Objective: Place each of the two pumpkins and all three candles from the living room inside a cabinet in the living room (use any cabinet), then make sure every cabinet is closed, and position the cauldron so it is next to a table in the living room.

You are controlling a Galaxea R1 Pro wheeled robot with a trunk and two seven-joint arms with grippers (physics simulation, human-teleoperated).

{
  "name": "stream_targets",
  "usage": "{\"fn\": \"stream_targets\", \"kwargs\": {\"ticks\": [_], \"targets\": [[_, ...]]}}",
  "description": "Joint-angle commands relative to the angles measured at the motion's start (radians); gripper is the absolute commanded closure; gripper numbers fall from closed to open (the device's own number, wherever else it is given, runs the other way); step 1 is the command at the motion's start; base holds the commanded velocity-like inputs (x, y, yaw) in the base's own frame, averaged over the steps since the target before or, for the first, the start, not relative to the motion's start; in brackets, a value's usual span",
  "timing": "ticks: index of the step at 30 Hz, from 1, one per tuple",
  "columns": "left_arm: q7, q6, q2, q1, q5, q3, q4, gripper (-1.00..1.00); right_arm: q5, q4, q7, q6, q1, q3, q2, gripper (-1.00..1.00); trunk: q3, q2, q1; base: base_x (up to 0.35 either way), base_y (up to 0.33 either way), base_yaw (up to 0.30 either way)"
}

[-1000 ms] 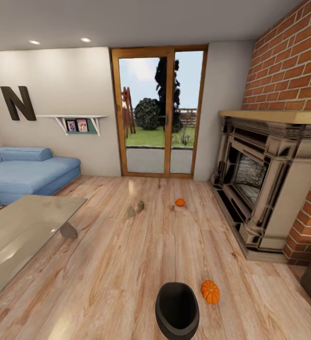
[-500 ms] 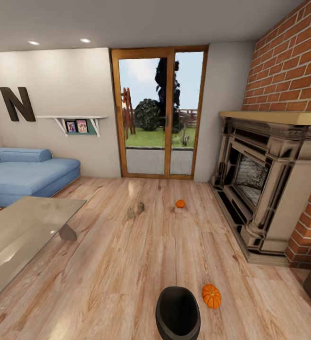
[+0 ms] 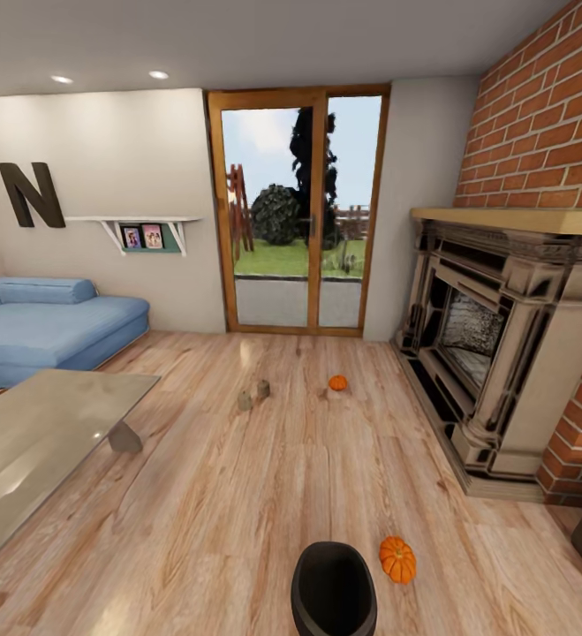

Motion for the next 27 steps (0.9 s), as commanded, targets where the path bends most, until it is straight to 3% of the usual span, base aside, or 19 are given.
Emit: {"fn": "stream_targets", "kwargs": {"ticks": [1, 3, 7, 10, 11, 13, 15, 16, 18, 20, 22, 27], "targets": [[-0.002, -0.003, 0.001, 0.000, 0.000, -0.007, -0.004, -1.00, 0.000, -0.003, -0.001, -0.019, 0.000, -0.005, 0.002, -1.00, -0.001, 0.000, 0.000, 0.024, 0.000, 0.000], [-0.006, -0.002, 0.004, -0.006, 0.004, -0.003, -0.037, -1.00, -0.001, -0.007, -0.001, -0.050, 0.000, -0.005, 0.008, -1.00, -0.001, 0.000, 0.000, 0.014, 0.000, 0.000], [-0.009, 0.039, 0.012, -0.010, 0.006, 0.002, -0.231, -1.00, -0.001, -0.048, 0.000, -0.075, -0.001, -0.010, 0.014, -1.00, -0.001, 0.000, 0.000, 0.005, 0.000, 0.000], [-0.010, 0.262, 0.074, 0.001, 0.010, 0.004, -0.557, -1.00, -0.002, -0.180, 0.001, -0.049, 0.000, -0.019, 0.017, -1.00, -0.001, 0.000, 0.000, 0.001, 0.000, 0.000], [-0.011, 0.339, 0.092, 0.005, 0.011, 0.005, -0.668, -1.00, -0.002, -0.254, 0.000, -0.004, 0.001, -0.021, 0.018, -1.00, -0.001, 0.000, 0.000, 0.000, 0.000, 0.000], [-0.011, 0.469, 0.112, 0.010, 0.011, 0.006, -0.852, -1.00, -0.003, -0.491, 0.001, 0.187, 0.024, -0.029, 0.018, -1.00, -0.001, 0.000, 0.000, 0.000, 0.000, 0.000], [-0.010, 0.557, 0.118, 0.010, 0.012, 0.008, -0.951, -1.00, -0.006, -0.797, 0.000, 0.410, 0.109, -0.045, 0.018, -1.00, -0.001, 0.000, 0.000, 0.000, 0.000, 0.000], [-0.010, 0.586, 0.118, 0.010, 0.012, 0.008, -0.977, -1.00, -0.008, -0.944, -0.001, 0.519, 0.152, -0.049, 0.018, -1.00, -0.001, 0.000, 0.000, 0.000, 0.000, 0.000], [-0.010, 0.626, 0.118, 0.009, 0.011, 0.008, -0.998, -1.00, -0.008, -1.111, -0.001, 0.653, 0.192, -0.052, 0.018, -1.00, -0.001, 0.000, 0.000, 0.000, 0.000, 0.000], [-0.010, 0.669, 0.117, 0.006, 0.011, 0.006, -1.008, -1.00, -0.008, -1.207, -0.002, 0.739, 0.211, -0.053, 0.017, -1.00, -0.001, 0.000, 0.000, 0.006, 0.000, 0.000], [-0.009, 0.703, 0.114, -0.001, 0.009, 0.005, -1.011, -1.00, -0.007, -1.267, -0.003, 0.794, 0.219, -0.054, 0.017, -1.00, -0.001, 0.000, 0.000, 0.109, -0.047, 0.000], [-0.009, 0.718, 0.096, -0.026, 0.008, 0.000, -1.014, -1.00, -0.008, -1.296, -0.005, 0.821, 0.216, -0.055, 0.014, -1.00, -0.001, 0.000, 0.000, 0.131, -0.091, 0.000]]}}
